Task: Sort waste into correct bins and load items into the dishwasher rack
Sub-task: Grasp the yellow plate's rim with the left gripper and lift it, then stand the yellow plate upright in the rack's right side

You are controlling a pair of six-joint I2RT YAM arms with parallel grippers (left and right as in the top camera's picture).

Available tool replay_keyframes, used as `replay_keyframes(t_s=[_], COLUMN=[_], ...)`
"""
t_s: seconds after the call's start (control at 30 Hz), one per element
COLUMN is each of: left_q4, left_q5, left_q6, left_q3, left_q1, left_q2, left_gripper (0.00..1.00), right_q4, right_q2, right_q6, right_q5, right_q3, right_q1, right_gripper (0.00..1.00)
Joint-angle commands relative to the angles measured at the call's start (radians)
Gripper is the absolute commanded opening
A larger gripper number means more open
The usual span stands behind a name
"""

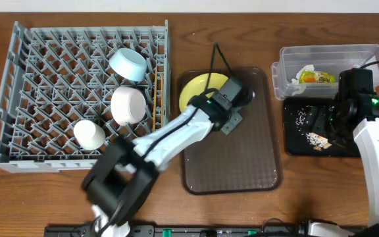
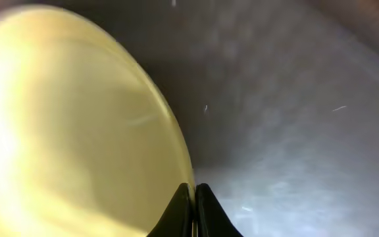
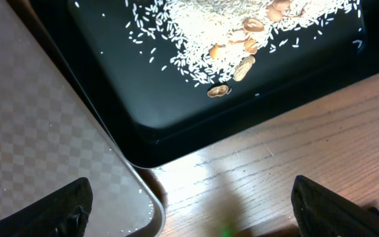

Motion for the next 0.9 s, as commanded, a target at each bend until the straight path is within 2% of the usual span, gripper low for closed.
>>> replay_keyframes(t_s=[0.0, 0.13, 0.27, 0.4, 0.53, 0.63, 0.73, 0.87], left_q4=[-0.011, -0.038, -0.068, -0.069, -0.070, -0.069, -0.070, -0.070], left_q5=[0.000, 0.000, 0.015, 0.301, 0.571, 0.783, 0.914, 1.000], left_q6=[-0.032, -0.090, -0.264, -0.294, -0.383, -0.392, -0.409, -0.440], left_q3=[0.003, 0.003, 0.003, 0.003, 0.003, 0.003, 0.002, 0.001], left_q1=[-0.001, 0.032, 0.125, 0.269, 0.435, 0.552, 0.639, 0.725], left_q2=[-0.146, -0.269, -0.373, -0.418, -0.405, -0.378, -0.349, -0.306], left_gripper=[0.06, 0.06, 0.06, 0.06, 0.06, 0.06, 0.06, 0.06], right_q4=[0.000, 0.000, 0.001, 0.000, 0.000, 0.000, 0.000, 0.001], right_q2=[-0.007, -0.007, -0.007, -0.007, -0.007, -0.007, -0.007, -0.007], right_q6=[-0.020, -0.020, -0.019, -0.019, -0.019, -0.019, -0.019, -0.019], right_q5=[0.007, 0.007, 0.007, 0.006, 0.006, 0.006, 0.006, 0.006], right_q3=[0.004, 0.004, 0.004, 0.004, 0.004, 0.004, 0.004, 0.004], right_q1=[-0.011, -0.011, -0.010, -0.010, -0.010, -0.010, -0.010, -0.010], right_gripper=[0.94, 0.94, 0.95, 0.94, 0.94, 0.94, 0.94, 0.94])
